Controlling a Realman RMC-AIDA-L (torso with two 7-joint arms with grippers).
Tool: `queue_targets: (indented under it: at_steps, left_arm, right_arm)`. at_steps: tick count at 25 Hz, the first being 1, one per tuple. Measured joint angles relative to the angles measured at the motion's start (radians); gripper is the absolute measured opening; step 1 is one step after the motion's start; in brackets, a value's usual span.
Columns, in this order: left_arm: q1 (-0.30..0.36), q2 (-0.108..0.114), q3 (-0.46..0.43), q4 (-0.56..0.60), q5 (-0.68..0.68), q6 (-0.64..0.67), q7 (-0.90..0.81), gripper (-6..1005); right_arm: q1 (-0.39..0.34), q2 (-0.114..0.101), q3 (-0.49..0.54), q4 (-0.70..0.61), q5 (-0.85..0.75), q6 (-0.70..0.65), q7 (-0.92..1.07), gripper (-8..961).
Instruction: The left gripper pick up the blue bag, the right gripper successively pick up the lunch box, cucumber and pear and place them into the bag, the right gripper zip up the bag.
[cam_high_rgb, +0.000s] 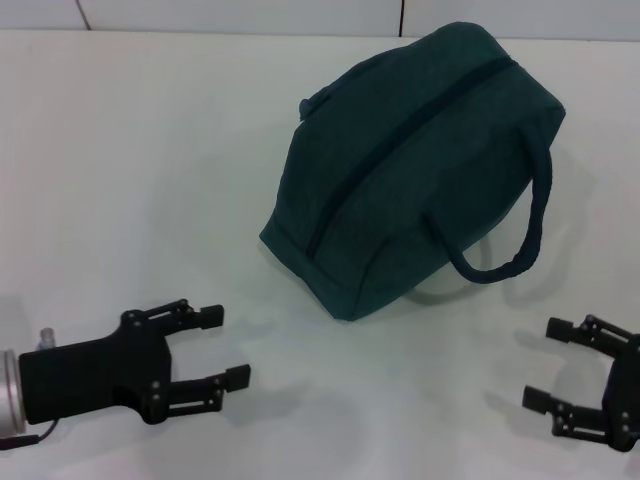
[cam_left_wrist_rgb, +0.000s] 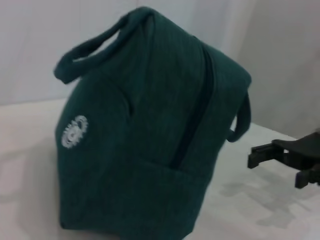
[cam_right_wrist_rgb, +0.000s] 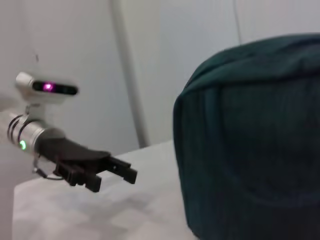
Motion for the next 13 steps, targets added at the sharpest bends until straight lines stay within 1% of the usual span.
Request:
queue_targets:
  at_steps: [4,13]
  left_arm:
    - [-0.024,0.000,0.000,-0.035,0.007,0.003,0.003,818]
    - [-0.040,0.000,0.000,-0.037,0.003,0.006,0.005,817]
  right_arm:
    - [0.006,0.005,0.003,0.003,-0.020,0.009,-0.004,860]
    - [0.005,0.013,0.003,0.003,-0.021,0.013,-0.008,860]
